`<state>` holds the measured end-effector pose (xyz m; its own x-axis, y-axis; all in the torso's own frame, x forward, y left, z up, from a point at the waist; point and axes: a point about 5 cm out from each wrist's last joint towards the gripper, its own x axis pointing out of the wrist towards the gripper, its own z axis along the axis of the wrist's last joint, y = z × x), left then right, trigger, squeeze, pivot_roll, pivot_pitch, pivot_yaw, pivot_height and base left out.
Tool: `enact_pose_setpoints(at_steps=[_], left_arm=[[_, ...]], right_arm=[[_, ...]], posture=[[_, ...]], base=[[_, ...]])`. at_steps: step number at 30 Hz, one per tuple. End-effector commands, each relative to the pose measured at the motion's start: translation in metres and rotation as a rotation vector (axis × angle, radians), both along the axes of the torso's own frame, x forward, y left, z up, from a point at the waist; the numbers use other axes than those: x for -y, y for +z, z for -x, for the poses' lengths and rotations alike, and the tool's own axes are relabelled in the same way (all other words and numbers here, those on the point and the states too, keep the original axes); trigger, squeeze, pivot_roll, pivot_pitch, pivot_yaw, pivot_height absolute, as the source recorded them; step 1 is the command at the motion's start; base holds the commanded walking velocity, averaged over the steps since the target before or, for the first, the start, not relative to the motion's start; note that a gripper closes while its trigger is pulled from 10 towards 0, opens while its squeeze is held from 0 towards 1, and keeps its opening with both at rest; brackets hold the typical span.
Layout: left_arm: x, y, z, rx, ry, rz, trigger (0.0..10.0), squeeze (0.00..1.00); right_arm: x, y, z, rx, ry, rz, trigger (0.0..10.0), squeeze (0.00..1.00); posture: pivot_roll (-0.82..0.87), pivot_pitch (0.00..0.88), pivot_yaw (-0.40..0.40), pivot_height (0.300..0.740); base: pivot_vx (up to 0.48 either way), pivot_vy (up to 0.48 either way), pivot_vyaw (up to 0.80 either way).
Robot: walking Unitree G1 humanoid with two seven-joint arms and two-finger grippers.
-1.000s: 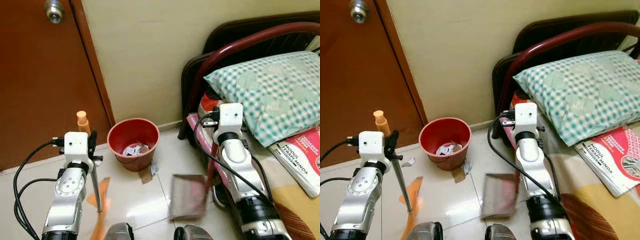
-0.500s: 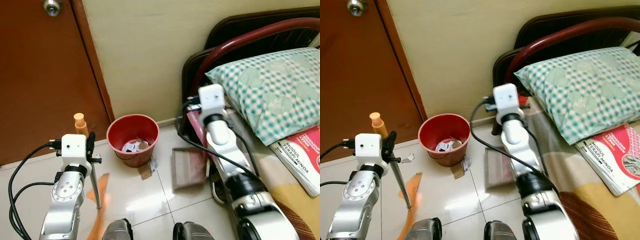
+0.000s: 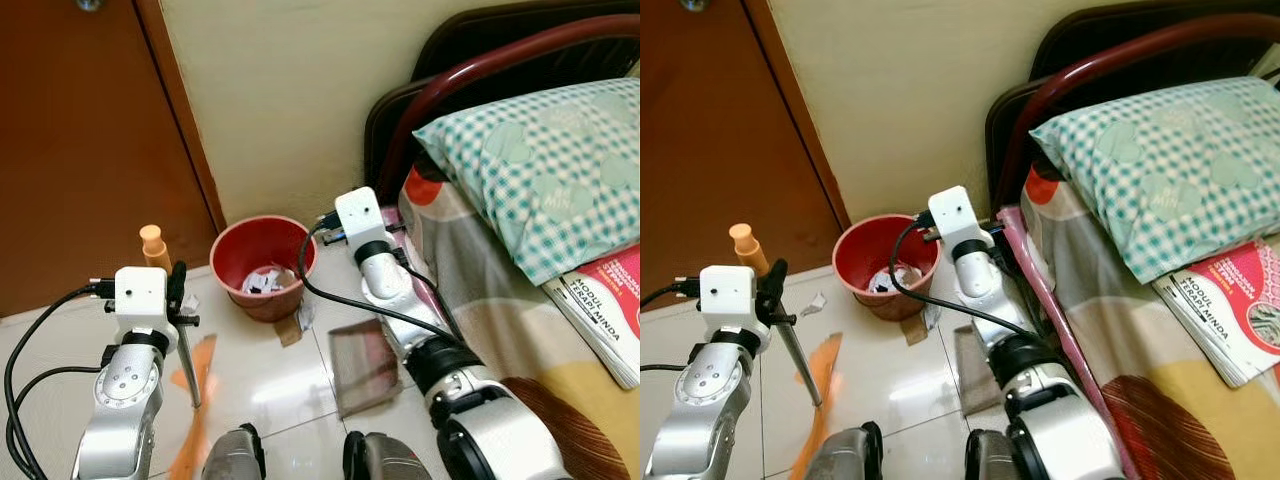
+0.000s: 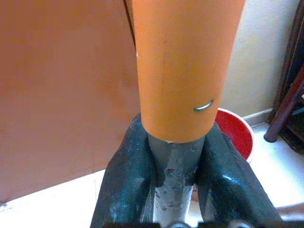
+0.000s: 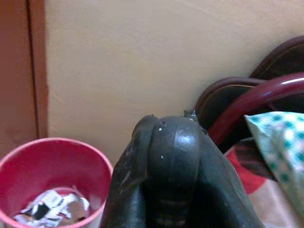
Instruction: Sweep floor
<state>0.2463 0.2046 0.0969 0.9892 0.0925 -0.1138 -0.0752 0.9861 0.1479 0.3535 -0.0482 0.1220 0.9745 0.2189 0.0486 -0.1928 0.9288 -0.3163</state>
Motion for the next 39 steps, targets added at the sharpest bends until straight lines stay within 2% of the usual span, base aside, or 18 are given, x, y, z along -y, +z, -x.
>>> enact_pose_setpoints(at_steps=[1, 10, 13, 14, 16, 20, 27, 31, 32, 33, 35, 39], left_arm=[[-0.002, -0.011, 0.007, -0.068, 0.007, -0.006, 10.0, 0.00], [0.004, -0.012, 0.004, -0.075, -0.002, 0.006, 10.0, 0.00], [0.006, -0.013, 0.002, -0.075, -0.004, 0.009, 10.0, 0.00], [0.006, -0.013, 0.002, -0.075, -0.004, 0.009, 10.0, 0.00], [0.007, -0.013, 0.000, -0.077, -0.006, 0.011, 10.0, 0.00], [0.009, -0.015, -0.002, -0.082, -0.012, 0.012, 10.0, 0.00], [0.010, -0.016, -0.005, -0.082, -0.019, 0.011, 10.0, 0.00], [0.009, -0.017, -0.005, -0.084, -0.018, 0.004, 10.0, 0.00], [0.004, -0.017, -0.004, -0.089, -0.008, -0.014, 10.0, 0.00], [0.004, -0.017, -0.004, -0.089, -0.008, -0.014, 10.0, 0.00], [-0.005, -0.019, 0.001, -0.099, 0.008, -0.053, 10.0, 0.00], [-0.007, -0.018, 0.004, -0.090, -0.002, -0.070, 10.0, 0.00]], right_arm=[[-0.012, 0.018, -0.002, 0.083, 0.039, -0.024, 10.0, 0.00], [-0.030, 0.017, 0.008, 0.091, 0.135, -0.134, 10.0, 0.00], [-0.039, 0.014, 0.018, 0.072, 0.233, -0.199, 10.0, 0.00], [-0.039, 0.014, 0.018, 0.072, 0.233, -0.199, 10.0, 0.00], [-0.046, 0.014, 0.024, 0.051, 0.326, -0.248, 10.0, 0.00], [-0.051, 0.014, 0.029, 0.036, 0.392, -0.266, 10.0, 0.00], [-0.049, 0.017, 0.030, 0.024, 0.429, -0.294, 10.0, 0.00], [-0.040, 0.020, 0.028, 0.036, 0.423, -0.293, 10.0, 0.00], [-0.025, 0.023, 0.029, 0.056, 0.393, -0.284, 10.0, 0.00], [-0.025, 0.023, 0.029, 0.056, 0.393, -0.284, 10.0, 0.00], [0.005, 0.022, 0.031, 0.062, 0.308, -0.294, 10.0, 0.00], [0.035, 0.015, 0.038, 0.054, 0.215, -0.299, 10.0, 0.00]], posture=[[0.15, 0.229, -0.030, 0.740], [0.13, 0.223, -0.036, 0.740], [0.12, 0.219, -0.039, 0.740], [0.12, 0.219, -0.039, 0.740], [0.11, 0.217, -0.039, 0.740], [0.10, 0.210, -0.039, 0.740], [0.10, 0.199, -0.042, 0.740], [0.09, 0.194, -0.044, 0.740], [0.09, 0.190, -0.051, 0.740], [0.09, 0.190, -0.051, 0.740], [0.09, 0.182, -0.058, 0.740], [0.08, 0.170, -0.060, 0.740]], base=[[0.000, 0.000, 0.00], [0.000, 0.000, 0.00], [0.000, 0.000, 0.00], [0.000, 0.000, 0.00], [0.000, 0.000, 0.00], [0.000, 0.000, 0.00], [0.000, 0.000, 0.00], [0.000, 0.000, 0.00], [0.000, 0.000, 0.00], [0.000, 0.000, 0.00], [0.000, 0.000, 0.00], [0.000, 0.000, 0.00]])
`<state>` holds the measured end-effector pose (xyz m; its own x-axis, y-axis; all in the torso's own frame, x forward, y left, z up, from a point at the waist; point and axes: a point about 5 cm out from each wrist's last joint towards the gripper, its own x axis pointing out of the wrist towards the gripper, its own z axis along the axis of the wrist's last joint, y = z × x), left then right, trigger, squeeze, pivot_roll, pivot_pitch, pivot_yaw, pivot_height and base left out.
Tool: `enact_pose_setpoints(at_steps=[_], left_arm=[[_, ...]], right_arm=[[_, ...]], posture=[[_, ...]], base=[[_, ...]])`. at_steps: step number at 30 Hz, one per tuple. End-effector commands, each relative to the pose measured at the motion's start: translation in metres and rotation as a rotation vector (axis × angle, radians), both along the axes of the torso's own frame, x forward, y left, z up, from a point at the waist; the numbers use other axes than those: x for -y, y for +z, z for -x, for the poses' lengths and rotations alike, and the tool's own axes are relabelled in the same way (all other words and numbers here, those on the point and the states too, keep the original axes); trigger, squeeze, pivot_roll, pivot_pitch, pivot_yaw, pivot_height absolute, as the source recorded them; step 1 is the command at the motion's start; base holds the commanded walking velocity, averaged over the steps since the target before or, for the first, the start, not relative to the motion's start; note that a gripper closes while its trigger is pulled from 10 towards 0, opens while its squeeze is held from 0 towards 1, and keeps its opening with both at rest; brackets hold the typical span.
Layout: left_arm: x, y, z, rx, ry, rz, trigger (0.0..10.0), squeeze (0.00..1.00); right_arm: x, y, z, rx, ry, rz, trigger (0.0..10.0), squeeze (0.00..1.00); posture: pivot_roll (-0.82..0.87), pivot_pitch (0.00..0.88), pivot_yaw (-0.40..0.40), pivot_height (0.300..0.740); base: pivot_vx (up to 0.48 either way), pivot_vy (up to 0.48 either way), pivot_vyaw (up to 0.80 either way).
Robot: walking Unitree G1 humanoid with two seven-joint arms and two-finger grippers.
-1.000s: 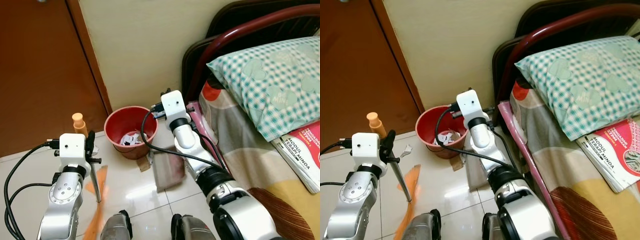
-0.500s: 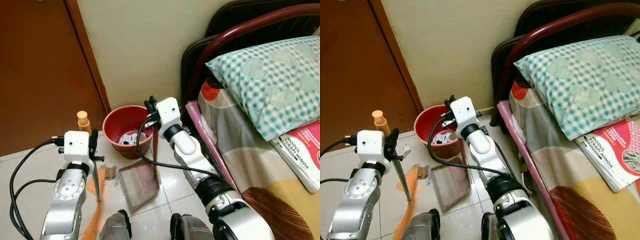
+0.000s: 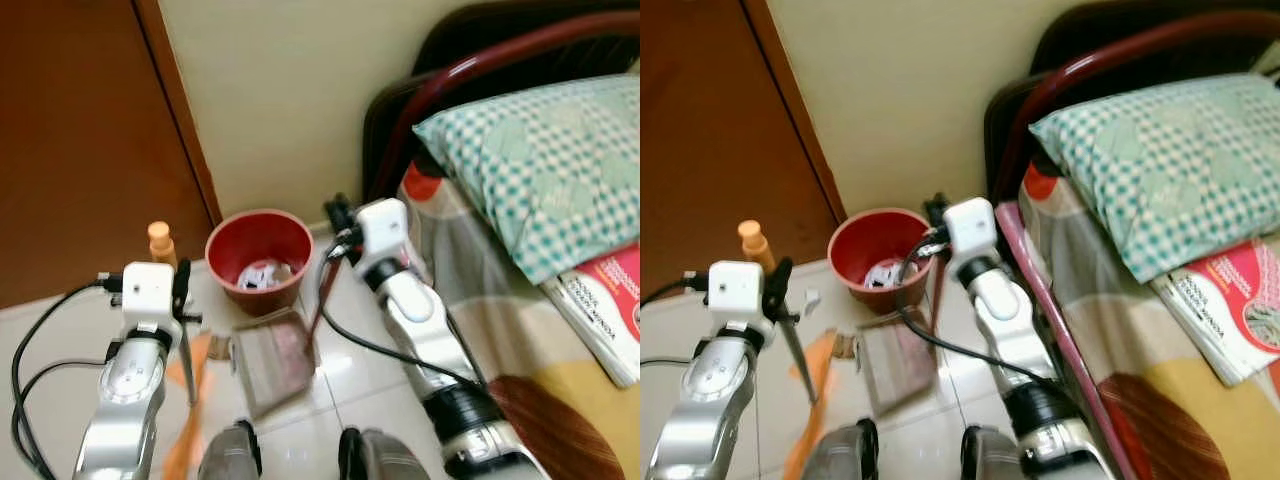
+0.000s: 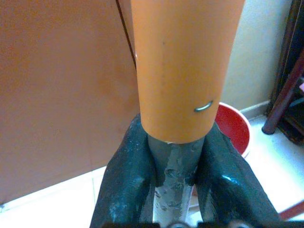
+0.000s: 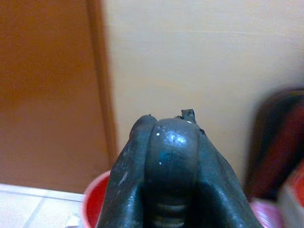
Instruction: Sweep floor
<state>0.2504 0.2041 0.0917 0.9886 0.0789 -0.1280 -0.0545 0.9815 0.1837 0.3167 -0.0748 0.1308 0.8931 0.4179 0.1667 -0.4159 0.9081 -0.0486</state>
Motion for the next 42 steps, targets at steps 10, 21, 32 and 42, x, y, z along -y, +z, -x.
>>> enact_pose_setpoints(at_steps=[10, 21, 32, 42], left_arm=[[0.032, -0.008, 0.014, -0.089, -0.326, 0.086, 10.0, 0.00], [0.071, -0.006, 0.019, -0.107, -0.705, 0.087, 10.0, 0.00], [0.099, 0.006, 0.011, -0.031, -0.848, 0.136, 10.0, 0.00], [0.127, 0.022, -0.004, 0.025, -0.862, 0.315, 10.0, 0.00]], right_arm=[[0.057, -0.028, 0.008, -0.113, -0.353, 0.043, 10.0, 0.00], [0.059, -0.035, -0.004, -0.154, -0.474, 0.066, 10.0, 0.00], [0.050, -0.036, -0.010, -0.155, -0.466, 0.059, 10.0, 0.00], [0.038, -0.034, -0.013, -0.139, -0.417, 0.037, 10.0, 0.00]], posture=[[0.07, 0.137, -0.033, 0.740], [0.08, 0.119, -0.024, 0.740], [0.08, 0.114, -0.022, 0.740], [0.07, 0.105, -0.021, 0.740]], base=[[0.000, 0.000, 0.00], [0.000, 0.000, 0.00], [0.000, 0.000, 0.00], [0.000, 0.000, 0.00]])
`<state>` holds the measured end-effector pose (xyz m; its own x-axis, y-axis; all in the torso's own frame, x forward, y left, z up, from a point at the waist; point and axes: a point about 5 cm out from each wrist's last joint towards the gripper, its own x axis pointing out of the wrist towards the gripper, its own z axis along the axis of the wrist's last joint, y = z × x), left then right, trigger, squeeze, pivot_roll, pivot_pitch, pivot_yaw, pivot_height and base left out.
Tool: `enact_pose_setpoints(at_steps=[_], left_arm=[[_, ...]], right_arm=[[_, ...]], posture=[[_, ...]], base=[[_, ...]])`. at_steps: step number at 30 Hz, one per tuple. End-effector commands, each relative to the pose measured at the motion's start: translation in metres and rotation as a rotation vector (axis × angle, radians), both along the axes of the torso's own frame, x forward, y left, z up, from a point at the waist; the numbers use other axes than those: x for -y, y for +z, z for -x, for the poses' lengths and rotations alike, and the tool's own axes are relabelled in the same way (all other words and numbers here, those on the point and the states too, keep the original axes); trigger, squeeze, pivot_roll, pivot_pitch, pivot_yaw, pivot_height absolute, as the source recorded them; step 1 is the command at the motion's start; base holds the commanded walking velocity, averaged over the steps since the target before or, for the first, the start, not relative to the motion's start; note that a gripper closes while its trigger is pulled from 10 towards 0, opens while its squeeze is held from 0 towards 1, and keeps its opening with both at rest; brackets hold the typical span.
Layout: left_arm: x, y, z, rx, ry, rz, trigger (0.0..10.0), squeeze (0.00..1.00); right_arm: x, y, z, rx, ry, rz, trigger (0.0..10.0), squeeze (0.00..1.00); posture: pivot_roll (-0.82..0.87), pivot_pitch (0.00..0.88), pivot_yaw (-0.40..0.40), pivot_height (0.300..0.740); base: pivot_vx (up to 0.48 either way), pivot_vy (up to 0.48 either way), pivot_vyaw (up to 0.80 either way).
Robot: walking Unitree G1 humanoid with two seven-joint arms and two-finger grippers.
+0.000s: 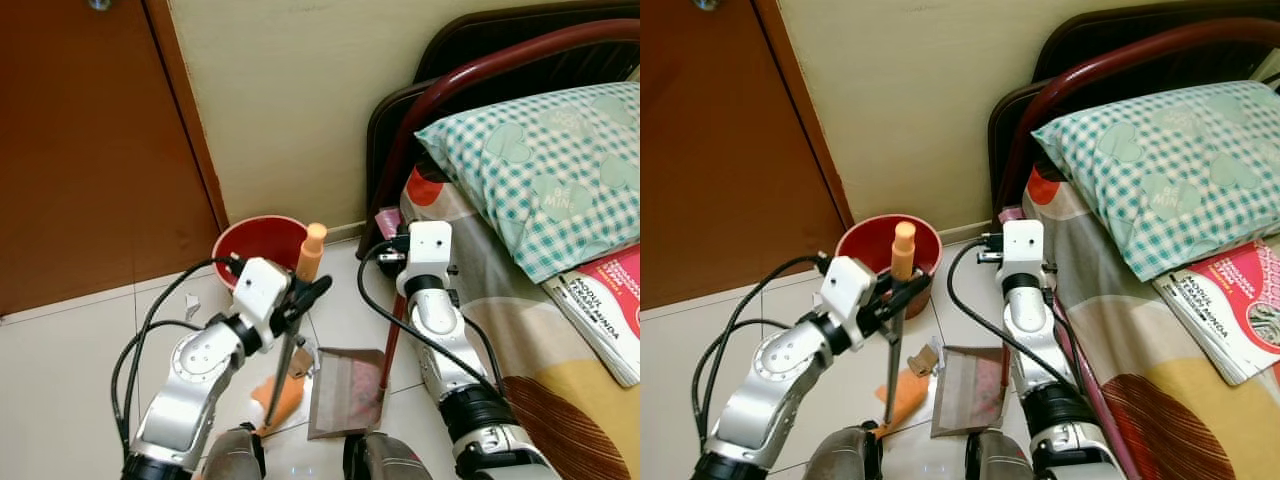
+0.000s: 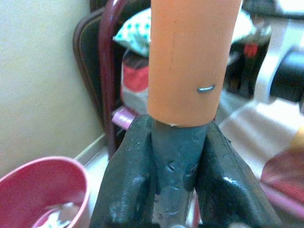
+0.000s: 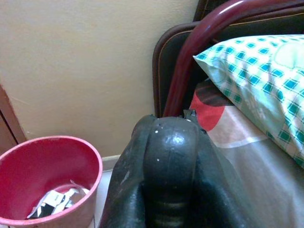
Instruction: Sweep floor
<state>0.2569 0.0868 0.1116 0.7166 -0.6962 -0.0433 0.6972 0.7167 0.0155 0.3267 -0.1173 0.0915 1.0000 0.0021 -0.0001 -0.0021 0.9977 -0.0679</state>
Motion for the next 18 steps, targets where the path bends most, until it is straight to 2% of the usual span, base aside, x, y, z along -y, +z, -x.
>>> enact_pose_setpoints(at_steps=[1, 4, 7, 11, 15, 17, 18], left_arm=[[0.010, 0.002, 0.002, -0.044, -0.033, 0.113, 10.0, 0.00], [0.004, 0.003, -0.002, -0.059, 0.005, 0.151, 10.0, 0.00], [-0.005, 0.003, -0.005, -0.060, 0.045, 0.153, 10.0, 0.00], [-0.035, 0.001, -0.006, -0.068, 0.130, 0.110, 10.0, 0.00], [-0.066, -0.016, 0.008, -0.130, 0.164, 0.013, 10.0, 0.00], [-0.083, -0.028, 0.020, -0.187, 0.158, -0.038, 10.0, 0.00], [-0.083, -0.028, 0.020, -0.187, 0.158, -0.038, 10.0, 0.00]], right_arm=[[-0.005, 0.005, -0.003, 0.025, 0.020, -0.015, 10.0, 0.00], [-0.007, 0.005, -0.003, 0.025, 0.036, -0.017, 10.0, 0.00], [-0.009, 0.004, -0.003, 0.021, 0.054, -0.023, 10.0, 0.00], [-0.013, 0.001, 0.000, 0.008, 0.124, -0.012, 10.0, 0.00], [-0.013, -0.002, 0.003, -0.001, 0.181, 0.017, 10.0, 0.00], [-0.011, -0.003, 0.005, -0.003, 0.199, 0.049, 10.0, 0.00], [-0.011, -0.003, 0.005, -0.003, 0.199, 0.049, 10.0, 0.00]], posture=[[0.07, 0.105, -0.021, 0.740], [0.07, 0.105, -0.021, 0.740], [0.07, 0.103, -0.022, 0.740], [0.07, 0.105, -0.023, 0.740], [0.07, 0.107, -0.024, 0.740], [0.08, 0.107, -0.025, 0.740], [0.08, 0.107, -0.025, 0.740]], base=[[0.000, 0.000, 0.00], [0.000, 0.000, 0.00], [0.000, 0.000, 0.00], [0.000, 0.000, 0.00], [0.000, 0.000, 0.00], [0.000, 0.000, 0.00], [0.000, 0.000, 0.00]])
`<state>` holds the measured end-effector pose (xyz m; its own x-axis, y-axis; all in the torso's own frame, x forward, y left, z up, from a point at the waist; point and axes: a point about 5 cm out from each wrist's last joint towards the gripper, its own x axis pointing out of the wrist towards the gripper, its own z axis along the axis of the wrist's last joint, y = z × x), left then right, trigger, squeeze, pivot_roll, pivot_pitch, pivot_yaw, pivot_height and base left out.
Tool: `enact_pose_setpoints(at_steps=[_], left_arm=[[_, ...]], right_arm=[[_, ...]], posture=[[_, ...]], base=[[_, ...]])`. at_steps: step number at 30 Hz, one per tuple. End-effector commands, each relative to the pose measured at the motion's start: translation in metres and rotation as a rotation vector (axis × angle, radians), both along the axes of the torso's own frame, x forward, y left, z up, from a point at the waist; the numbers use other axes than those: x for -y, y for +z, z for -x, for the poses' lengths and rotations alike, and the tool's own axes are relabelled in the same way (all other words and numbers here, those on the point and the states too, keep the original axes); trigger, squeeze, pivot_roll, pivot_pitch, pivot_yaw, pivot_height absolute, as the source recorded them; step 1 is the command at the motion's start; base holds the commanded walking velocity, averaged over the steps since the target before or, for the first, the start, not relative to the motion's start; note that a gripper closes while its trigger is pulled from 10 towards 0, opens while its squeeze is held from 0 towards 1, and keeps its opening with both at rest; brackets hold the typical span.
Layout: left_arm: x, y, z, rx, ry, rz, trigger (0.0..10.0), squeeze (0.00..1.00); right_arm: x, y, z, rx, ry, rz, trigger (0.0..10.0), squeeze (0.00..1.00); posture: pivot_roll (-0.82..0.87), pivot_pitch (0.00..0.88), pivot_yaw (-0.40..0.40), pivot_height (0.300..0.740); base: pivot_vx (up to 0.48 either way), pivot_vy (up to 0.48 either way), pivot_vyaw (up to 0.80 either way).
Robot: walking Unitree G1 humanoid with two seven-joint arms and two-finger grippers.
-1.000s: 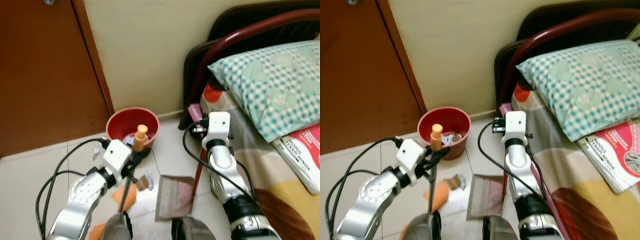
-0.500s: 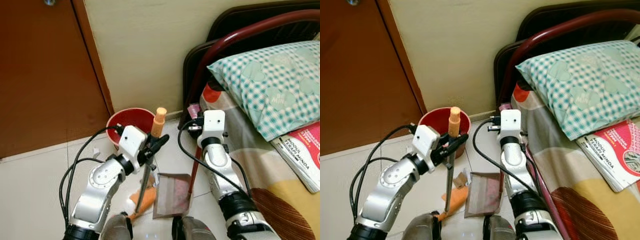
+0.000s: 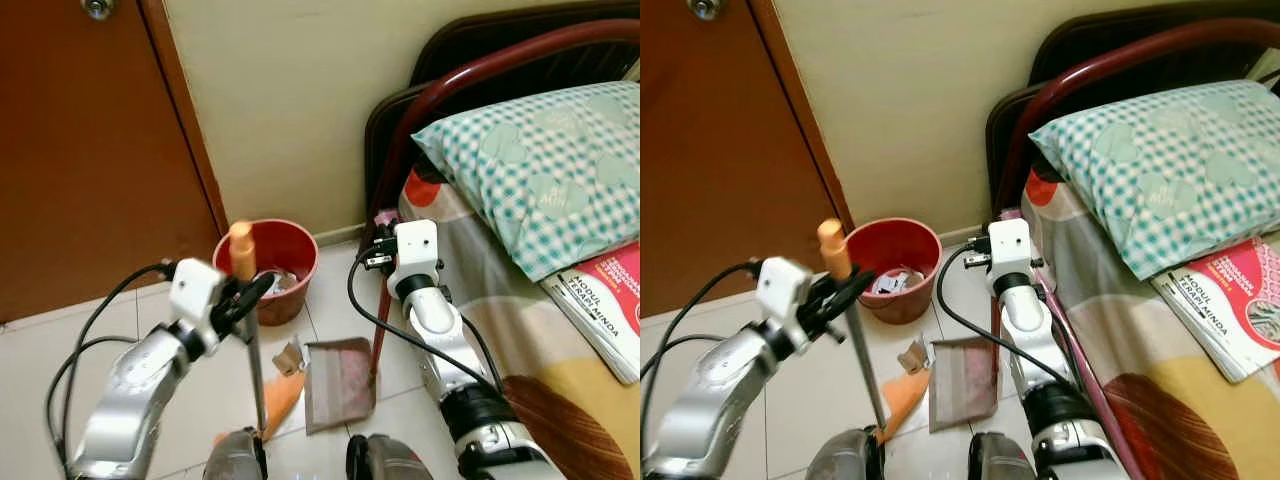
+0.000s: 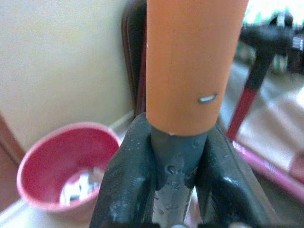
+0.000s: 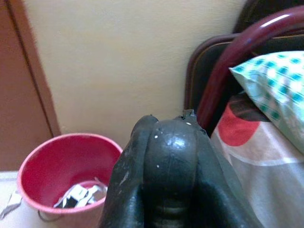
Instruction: Sweep floor
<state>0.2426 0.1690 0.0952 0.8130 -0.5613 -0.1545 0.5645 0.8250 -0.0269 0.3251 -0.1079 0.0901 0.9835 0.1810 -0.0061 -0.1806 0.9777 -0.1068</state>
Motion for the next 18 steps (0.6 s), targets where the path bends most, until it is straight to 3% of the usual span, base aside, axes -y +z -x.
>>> enact_pose_setpoints(at_steps=[1, 4, 7, 10, 11, 18], left_arm=[[-0.009, -0.018, 0.012, -0.108, -0.018, -0.014, 10.0, 0.00], [-0.024, -0.033, 0.024, -0.177, -0.015, -0.053, 10.0, 0.00], [-0.036, -0.041, 0.026, -0.198, 0.025, -0.093, 10.0, 0.00], [-0.060, -0.050, 0.020, -0.194, 0.165, -0.161, 10.0, 0.00], [-0.070, -0.049, 0.012, -0.167, 0.276, -0.180, 10.0, 0.00], [-0.086, -0.044, -0.004, -0.094, 0.502, -0.186, 10.0, 0.00]], right_arm=[[0.001, -0.004, 0.004, -0.005, 0.022, 0.018, 10.0, 0.00], [0.005, -0.005, 0.004, -0.015, 0.024, 0.022, 10.0, 0.00], [0.007, -0.005, 0.004, -0.016, 0.027, 0.025, 10.0, 0.00], [0.009, -0.005, 0.005, -0.012, 0.032, 0.032, 10.0, 0.00], [0.012, -0.004, 0.005, -0.012, 0.032, 0.037, 10.0, 0.00], [0.018, -0.005, 0.005, -0.015, 0.026, 0.048, 10.0, 0.00]], posture=[[0.08, 0.108, -0.028, 0.740], [0.08, 0.107, -0.032, 0.740], [0.08, 0.106, -0.033, 0.740], [0.07, 0.103, -0.035, 0.740], [0.06, 0.099, -0.038, 0.740], [0.05, 0.097, -0.041, 0.740]], base=[[0.000, 0.000, 0.00], [0.000, 0.000, 0.00], [0.000, 0.000, 0.00], [0.000, 0.000, 0.00], [0.000, 0.000, 0.00], [0.000, 0.000, 0.00]])
